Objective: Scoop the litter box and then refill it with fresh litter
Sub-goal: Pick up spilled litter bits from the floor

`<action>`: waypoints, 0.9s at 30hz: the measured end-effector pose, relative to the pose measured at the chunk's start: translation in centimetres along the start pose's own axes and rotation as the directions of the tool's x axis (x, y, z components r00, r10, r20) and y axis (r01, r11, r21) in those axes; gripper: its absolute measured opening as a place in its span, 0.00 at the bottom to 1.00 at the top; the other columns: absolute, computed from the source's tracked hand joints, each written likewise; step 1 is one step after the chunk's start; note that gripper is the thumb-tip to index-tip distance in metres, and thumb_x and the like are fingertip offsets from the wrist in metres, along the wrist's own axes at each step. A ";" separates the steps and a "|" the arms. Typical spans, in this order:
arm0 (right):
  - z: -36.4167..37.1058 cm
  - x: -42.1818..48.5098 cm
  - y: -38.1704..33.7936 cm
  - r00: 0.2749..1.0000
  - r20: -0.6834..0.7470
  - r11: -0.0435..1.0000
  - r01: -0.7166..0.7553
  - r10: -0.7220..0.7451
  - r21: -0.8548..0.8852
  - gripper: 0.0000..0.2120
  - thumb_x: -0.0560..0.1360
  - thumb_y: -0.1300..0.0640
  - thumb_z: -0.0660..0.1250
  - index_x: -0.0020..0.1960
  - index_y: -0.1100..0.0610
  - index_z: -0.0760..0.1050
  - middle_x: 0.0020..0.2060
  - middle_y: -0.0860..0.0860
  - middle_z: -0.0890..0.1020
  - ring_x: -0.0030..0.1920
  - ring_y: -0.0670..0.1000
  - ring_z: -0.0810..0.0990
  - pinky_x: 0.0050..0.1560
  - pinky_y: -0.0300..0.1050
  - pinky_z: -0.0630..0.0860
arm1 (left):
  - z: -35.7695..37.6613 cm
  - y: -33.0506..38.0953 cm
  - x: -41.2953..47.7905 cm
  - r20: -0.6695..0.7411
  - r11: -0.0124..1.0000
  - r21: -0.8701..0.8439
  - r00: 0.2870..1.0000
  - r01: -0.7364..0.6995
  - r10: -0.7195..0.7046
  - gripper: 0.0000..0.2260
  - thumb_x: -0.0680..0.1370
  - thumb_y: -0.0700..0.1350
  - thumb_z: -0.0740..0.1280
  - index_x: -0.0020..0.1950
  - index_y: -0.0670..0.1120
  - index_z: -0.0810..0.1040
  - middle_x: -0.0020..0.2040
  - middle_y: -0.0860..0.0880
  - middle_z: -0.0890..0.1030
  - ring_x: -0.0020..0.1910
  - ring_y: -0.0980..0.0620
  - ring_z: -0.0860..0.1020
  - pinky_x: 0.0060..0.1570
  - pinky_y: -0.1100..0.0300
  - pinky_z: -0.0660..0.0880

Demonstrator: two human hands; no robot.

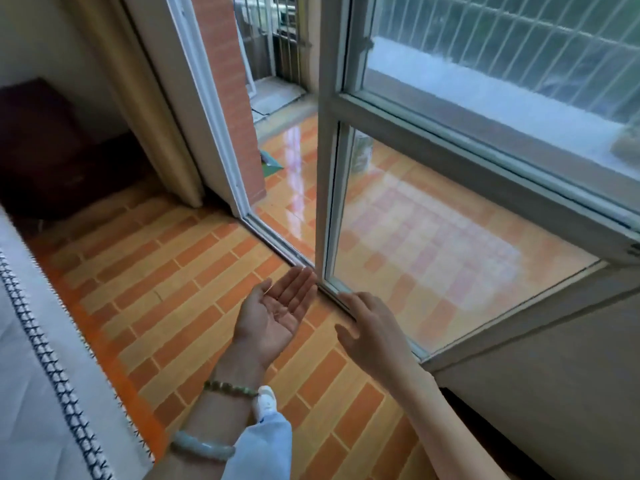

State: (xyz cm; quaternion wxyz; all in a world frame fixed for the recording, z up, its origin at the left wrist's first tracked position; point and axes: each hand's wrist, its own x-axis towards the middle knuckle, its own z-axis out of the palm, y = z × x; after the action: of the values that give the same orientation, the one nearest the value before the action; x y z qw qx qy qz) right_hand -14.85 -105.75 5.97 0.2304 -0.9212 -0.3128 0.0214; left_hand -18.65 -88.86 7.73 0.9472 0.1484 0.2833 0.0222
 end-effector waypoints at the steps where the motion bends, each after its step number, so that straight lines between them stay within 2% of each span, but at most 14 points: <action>1: 0.2 1.4 -0.9 1.000 0.006 1.000 0.016 -0.016 -0.010 0.24 0.71 0.55 0.69 0.65 0.58 0.72 0.57 0.54 0.78 0.56 0.57 0.77 0.55 0.49 0.74 | -0.2 1.8 0.2 0.004 1.000 -0.017 1.000 -0.015 0.015 0.21 0.79 0.45 0.53 0.46 0.33 0.83 0.52 0.36 0.82 0.51 0.41 0.82 0.51 0.48 0.78; 4: 1.1 6.0 -3.9 1.000 0.022 0.999 0.024 -0.023 -0.037 0.25 0.73 0.54 0.67 0.69 0.56 0.68 0.62 0.54 0.75 0.59 0.57 0.75 0.58 0.49 0.72 | -0.7 7.6 1.1 0.023 0.997 -0.035 0.998 -0.062 0.063 0.20 0.77 0.44 0.55 0.47 0.33 0.83 0.52 0.36 0.82 0.51 0.41 0.82 0.50 0.48 0.79; 8: 3.2 12.9 -7.1 0.998 0.010 0.984 0.069 -0.068 -0.165 0.26 0.72 0.54 0.69 0.68 0.58 0.69 0.62 0.56 0.76 0.60 0.60 0.75 0.59 0.54 0.73 | -0.7 15.5 3.4 0.010 0.993 -0.021 0.994 -0.113 0.113 0.25 0.82 0.46 0.50 0.46 0.33 0.83 0.53 0.37 0.82 0.53 0.41 0.81 0.53 0.47 0.77; 17: 5.9 25.2 -12.4 0.988 0.012 0.960 0.154 -0.155 -0.235 0.30 0.61 0.53 0.78 0.60 0.59 0.74 0.53 0.57 0.80 0.50 0.58 0.81 0.47 0.52 0.81 | -1.0 28.2 10.2 -0.046 0.986 -0.025 0.985 -0.166 0.164 0.26 0.82 0.46 0.49 0.45 0.33 0.83 0.54 0.37 0.81 0.51 0.42 0.82 0.47 0.48 0.80; 19: 6.0 27.9 -12.2 0.987 -0.003 0.958 0.158 -0.163 -0.241 0.32 0.59 0.52 0.79 0.61 0.58 0.73 0.52 0.57 0.81 0.49 0.58 0.81 0.46 0.51 0.81 | -0.5 30.7 12.2 -0.033 0.982 -0.038 0.983 -0.184 0.183 0.23 0.81 0.45 0.52 0.46 0.34 0.83 0.55 0.38 0.81 0.52 0.42 0.81 0.48 0.48 0.79; 20: 5.9 29.5 -11.9 0.988 -0.005 0.959 0.149 -0.154 -0.241 0.33 0.59 0.52 0.79 0.61 0.58 0.73 0.52 0.57 0.81 0.49 0.58 0.82 0.46 0.50 0.81 | 0.1 31.8 13.3 -0.014 0.982 -0.039 0.983 -0.185 0.185 0.18 0.78 0.44 0.58 0.47 0.34 0.83 0.55 0.38 0.81 0.53 0.42 0.81 0.49 0.48 0.79; 21: 5.8 31.2 -11.5 0.990 -0.008 0.960 0.135 -0.141 -0.245 0.34 0.59 0.51 0.79 0.61 0.57 0.72 0.53 0.57 0.81 0.49 0.57 0.82 0.45 0.50 0.81 | 0.7 32.7 14.5 0.001 0.981 -0.036 0.982 -0.190 0.190 0.14 0.73 0.43 0.64 0.47 0.34 0.83 0.55 0.38 0.81 0.54 0.42 0.81 0.49 0.47 0.79; 22: 5.8 33.1 -10.9 0.992 -0.013 0.960 0.118 -0.125 -0.253 0.34 0.59 0.51 0.79 0.62 0.57 0.72 0.53 0.56 0.81 0.49 0.57 0.82 0.45 0.49 0.81 | 1.4 33.5 15.9 0.015 0.981 -0.031 0.981 -0.191 0.191 0.14 0.67 0.42 0.67 0.48 0.34 0.83 0.55 0.38 0.81 0.54 0.42 0.81 0.50 0.47 0.79; 23: 5.8 35.0 -10.3 0.994 -0.020 0.961 0.102 -0.111 -0.259 0.35 0.59 0.51 0.79 0.62 0.57 0.72 0.53 0.56 0.81 0.48 0.57 0.82 0.44 0.49 0.81 | 2.0 34.2 17.5 0.012 0.983 -0.015 0.983 -0.185 0.185 0.14 0.67 0.42 0.67 0.48 0.34 0.83 0.55 0.38 0.81 0.54 0.42 0.81 0.50 0.47 0.78; 24: 6.0 37.2 -9.5 0.994 -0.029 0.961 0.093 -0.104 -0.262 0.35 0.60 0.51 0.79 0.62 0.57 0.72 0.53 0.56 0.81 0.48 0.57 0.82 0.43 0.49 0.80 | 2.8 34.8 19.2 0.006 0.984 0.001 0.984 -0.178 0.178 0.14 0.72 0.42 0.63 0.47 0.35 0.83 0.55 0.38 0.81 0.53 0.42 0.81 0.50 0.47 0.78; 25: 6.2 39.4 -8.6 0.994 -0.036 0.961 0.086 -0.099 -0.264 0.34 0.61 0.51 0.78 0.63 0.58 0.71 0.53 0.56 0.81 0.48 0.58 0.82 0.42 0.49 0.80 | 3.4 35.4 21.1 -0.012 0.984 0.014 0.984 -0.176 0.176 0.18 0.77 0.44 0.58 0.46 0.35 0.84 0.54 0.38 0.82 0.52 0.43 0.82 0.50 0.48 0.78; 27: 6.4 43.6 -7.3 0.997 -0.037 0.965 0.058 -0.070 -0.256 0.33 0.63 0.52 0.77 0.64 0.59 0.71 0.53 0.57 0.80 0.48 0.58 0.81 0.42 0.50 0.80 | 5.2 36.8 25.1 -0.032 0.986 0.005 0.985 -0.168 0.168 0.24 0.81 0.46 0.51 0.45 0.35 0.84 0.53 0.38 0.82 0.50 0.43 0.82 0.49 0.48 0.79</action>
State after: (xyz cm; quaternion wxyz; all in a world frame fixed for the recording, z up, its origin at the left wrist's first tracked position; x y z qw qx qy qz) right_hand 14.89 -72.43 7.98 0.1178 -0.9328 -0.3373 -0.0473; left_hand 6.79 -51.96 9.39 0.9371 0.1723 0.2852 0.1041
